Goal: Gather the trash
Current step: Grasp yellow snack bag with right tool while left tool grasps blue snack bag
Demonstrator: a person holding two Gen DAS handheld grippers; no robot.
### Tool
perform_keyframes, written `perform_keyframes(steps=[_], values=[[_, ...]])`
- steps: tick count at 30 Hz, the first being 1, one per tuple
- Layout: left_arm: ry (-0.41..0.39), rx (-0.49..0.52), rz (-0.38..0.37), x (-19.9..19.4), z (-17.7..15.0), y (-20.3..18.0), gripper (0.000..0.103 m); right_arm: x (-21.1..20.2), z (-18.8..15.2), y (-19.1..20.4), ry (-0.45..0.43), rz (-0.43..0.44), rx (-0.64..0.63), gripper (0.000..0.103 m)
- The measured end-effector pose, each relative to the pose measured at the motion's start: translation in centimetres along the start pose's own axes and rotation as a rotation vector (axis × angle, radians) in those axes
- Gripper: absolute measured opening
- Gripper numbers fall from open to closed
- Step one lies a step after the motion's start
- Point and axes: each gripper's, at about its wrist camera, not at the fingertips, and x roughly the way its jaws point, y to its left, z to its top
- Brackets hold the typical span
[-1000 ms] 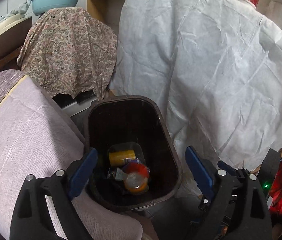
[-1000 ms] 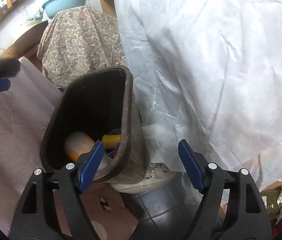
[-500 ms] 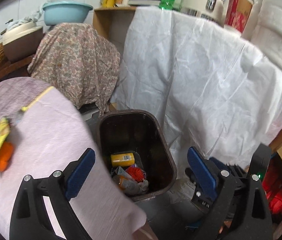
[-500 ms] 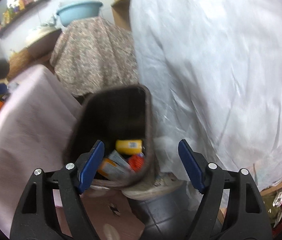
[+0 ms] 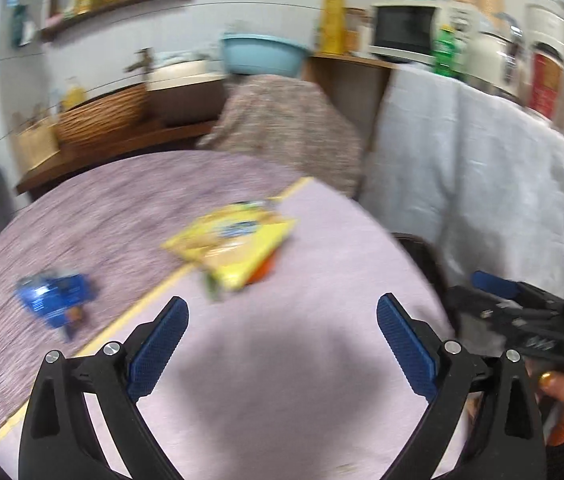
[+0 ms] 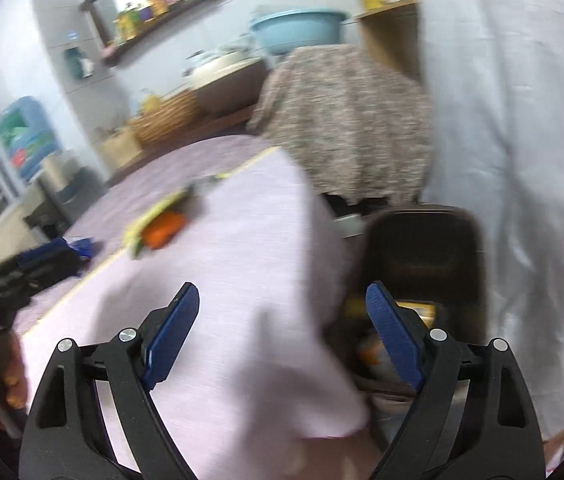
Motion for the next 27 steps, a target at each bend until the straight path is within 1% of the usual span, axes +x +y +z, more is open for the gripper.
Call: perform_keyframes(steps=[3, 4, 5, 7, 8, 9, 10, 11, 14, 16, 17, 19, 21, 23, 25, 26, 27], values=[[-0.011, -0.092, 0.083, -0.9, -0.6, 5.0, 0.094, 1.2, 0.9, 2.4, 0.022, 0.082, 0.009, 0.085], [-0.019, -0.135, 0.128, -1.2, -0.9, 7.0, 0.094, 1.6, 1.2, 3.1, 0.025, 0.1, 0.009, 0.085], [-0.021, -0.165, 0.157, -1.3, -1.1, 8.4, 0.094, 1.8, 1.5, 3.7, 0.028, 0.114, 0.008, 0.085], [-0.016, -0.224, 0.202, -1.5, -1.6, 11.0, 0.093, 2.7, 2.2, 4.8, 0.04, 0.154, 0.02, 0.082], [-0.015, -0.245, 0.215, -1.5, -1.8, 12.0, 0.093, 3.2, 2.5, 5.2, 0.049, 0.178, 0.032, 0.08], [-0.01, -0.268, 0.229, -1.4, -1.9, 13.1, 0.093, 3.8, 3.0, 5.6, 0.064, 0.211, 0.051, 0.079], [-0.004, -0.283, 0.235, -1.3, -2.0, 13.9, 0.092, 4.5, 3.3, 6.1, 0.079, 0.235, 0.068, 0.077], [0.0, -0.297, 0.237, -1.2, -2.1, 14.6, 0.092, 5.0, 3.7, 6.5, 0.092, 0.252, 0.081, 0.072], [0.004, -0.328, 0.238, -0.6, -2.1, 16.0, 0.092, 7.4, 4.7, 7.3, 0.116, 0.265, 0.122, 0.062], [0.006, -0.341, 0.238, -0.2, -2.1, 16.6, 0.092, 8.7, 5.2, 7.3, 0.13, 0.264, 0.163, 0.058], [0.006, -0.352, 0.23, -0.1, -2.2, 16.8, 0.092, 9.4, 5.4, 7.3, 0.139, 0.264, 0.184, 0.054], [0.0, -0.37, 0.21, 0.0, -2.3, 17.0, 0.091, 10.7, 5.8, 7.1, 0.156, 0.269, 0.215, 0.051], [-0.002, -0.372, 0.214, 0.1, -2.3, 17.2, 0.091, 12.1, 6.1, 7.0, 0.173, 0.264, 0.247, 0.048], [0.002, -0.375, 0.206, 0.6, -2.3, 17.3, 0.091, 13.2, 6.3, 6.6, 0.181, 0.269, 0.282, 0.042], [0.006, -0.382, 0.201, 0.9, -2.4, 17.5, 0.091, 14.2, 6.4, 6.5, 0.198, 0.275, 0.311, 0.039], [0.01, -0.388, 0.199, 1.1, -2.4, 17.5, 0.091, 14.5, 6.3, 6.5, 0.204, 0.274, 0.319, 0.033], [0.014, -0.391, 0.197, 1.3, -2.5, 17.7, 0.089, 14.7, 6.4, 6.6, 0.205, 0.276, 0.318, 0.03]])
